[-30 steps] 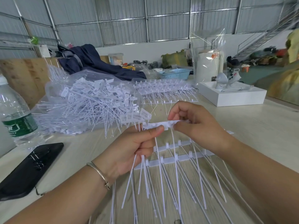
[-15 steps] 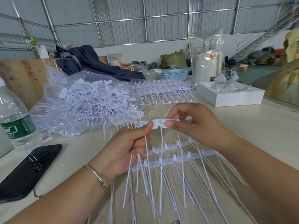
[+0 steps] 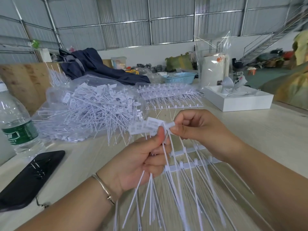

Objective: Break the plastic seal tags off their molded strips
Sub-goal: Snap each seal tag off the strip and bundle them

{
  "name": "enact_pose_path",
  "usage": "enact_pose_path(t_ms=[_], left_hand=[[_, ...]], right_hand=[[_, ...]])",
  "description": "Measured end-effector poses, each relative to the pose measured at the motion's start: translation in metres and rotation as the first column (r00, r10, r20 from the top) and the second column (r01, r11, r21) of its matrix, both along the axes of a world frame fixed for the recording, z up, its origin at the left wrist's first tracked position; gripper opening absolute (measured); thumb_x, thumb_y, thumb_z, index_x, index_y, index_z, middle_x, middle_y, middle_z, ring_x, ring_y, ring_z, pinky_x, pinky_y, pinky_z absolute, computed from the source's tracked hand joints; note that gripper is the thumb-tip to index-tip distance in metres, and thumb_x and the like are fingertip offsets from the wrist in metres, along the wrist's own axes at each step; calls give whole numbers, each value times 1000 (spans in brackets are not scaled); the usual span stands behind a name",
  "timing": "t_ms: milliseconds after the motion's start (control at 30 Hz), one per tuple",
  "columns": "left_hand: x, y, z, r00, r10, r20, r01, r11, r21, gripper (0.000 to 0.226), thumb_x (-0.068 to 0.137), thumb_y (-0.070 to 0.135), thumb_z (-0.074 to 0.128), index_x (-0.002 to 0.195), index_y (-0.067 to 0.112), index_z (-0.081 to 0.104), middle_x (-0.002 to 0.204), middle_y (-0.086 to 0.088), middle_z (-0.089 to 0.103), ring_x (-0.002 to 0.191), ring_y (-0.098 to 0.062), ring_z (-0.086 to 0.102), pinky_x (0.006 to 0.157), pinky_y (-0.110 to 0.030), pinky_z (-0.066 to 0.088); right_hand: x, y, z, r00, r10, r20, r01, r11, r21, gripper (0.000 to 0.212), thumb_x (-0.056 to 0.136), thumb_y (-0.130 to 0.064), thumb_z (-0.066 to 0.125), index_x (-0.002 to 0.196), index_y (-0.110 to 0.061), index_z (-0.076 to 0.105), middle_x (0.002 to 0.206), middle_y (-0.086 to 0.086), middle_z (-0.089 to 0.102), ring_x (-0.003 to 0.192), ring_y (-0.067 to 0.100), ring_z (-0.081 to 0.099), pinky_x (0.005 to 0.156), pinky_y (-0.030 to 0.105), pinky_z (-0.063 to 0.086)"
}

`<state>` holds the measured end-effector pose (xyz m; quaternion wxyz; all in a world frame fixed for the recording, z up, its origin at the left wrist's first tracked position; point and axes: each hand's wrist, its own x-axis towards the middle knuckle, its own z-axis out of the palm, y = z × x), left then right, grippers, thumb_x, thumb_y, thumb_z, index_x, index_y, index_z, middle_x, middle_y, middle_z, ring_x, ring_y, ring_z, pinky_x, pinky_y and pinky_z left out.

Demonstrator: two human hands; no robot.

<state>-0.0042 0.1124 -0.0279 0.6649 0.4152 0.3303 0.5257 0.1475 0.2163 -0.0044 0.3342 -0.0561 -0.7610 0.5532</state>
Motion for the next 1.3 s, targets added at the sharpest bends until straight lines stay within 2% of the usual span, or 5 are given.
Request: enact_pose_path(t_ms=[267,567,833,1100,1300], left_hand=[[1,1,-1,995,-69,77,71,997,-16,41,62,50,86,78,15,72,53,10,39,39,-1,19,33,-10,21],[-11,7,-1,970,208,123,-207,978,-25,27,82,34,72,67,15,58,60,6,31,38,-2,26,31,-14,19],[-11,10,-5,935,325,145,-315,945,-89,16,80,24,67,73,11,62,68,-2,56,48,-10,53,50,-24,50],[-15,11,-3,898,402,179,-396,916,-69,9,73,12,66,79,12,59,60,7,22,36,-3,23,35,-14,20],[-7,9,-2,937,349,-7,-349,937,-8,30,73,42,73,61,21,56,57,8,19,39,-3,20,40,-17,16]], right_hand=[[-7,-6,-2,999,37,-22,-38,998,-48,26,74,-33,73,70,-10,63,57,-1,63,52,10,48,56,18,40],[-3,6,-4,990,-141,-4,140,989,-56,14,77,-7,72,72,-5,59,48,-7,45,50,9,38,51,15,33],[3,14,-1,990,-143,0,142,983,-118,11,66,-5,63,76,-7,62,60,11,46,50,11,41,47,18,30],[3,20,-1,992,-123,-15,121,988,-95,12,65,-5,68,76,-11,65,59,8,57,57,19,44,60,34,24],[-1,8,-6,987,-132,93,122,987,109,15,75,0,78,87,-1,69,72,23,66,67,24,58,70,34,43]])
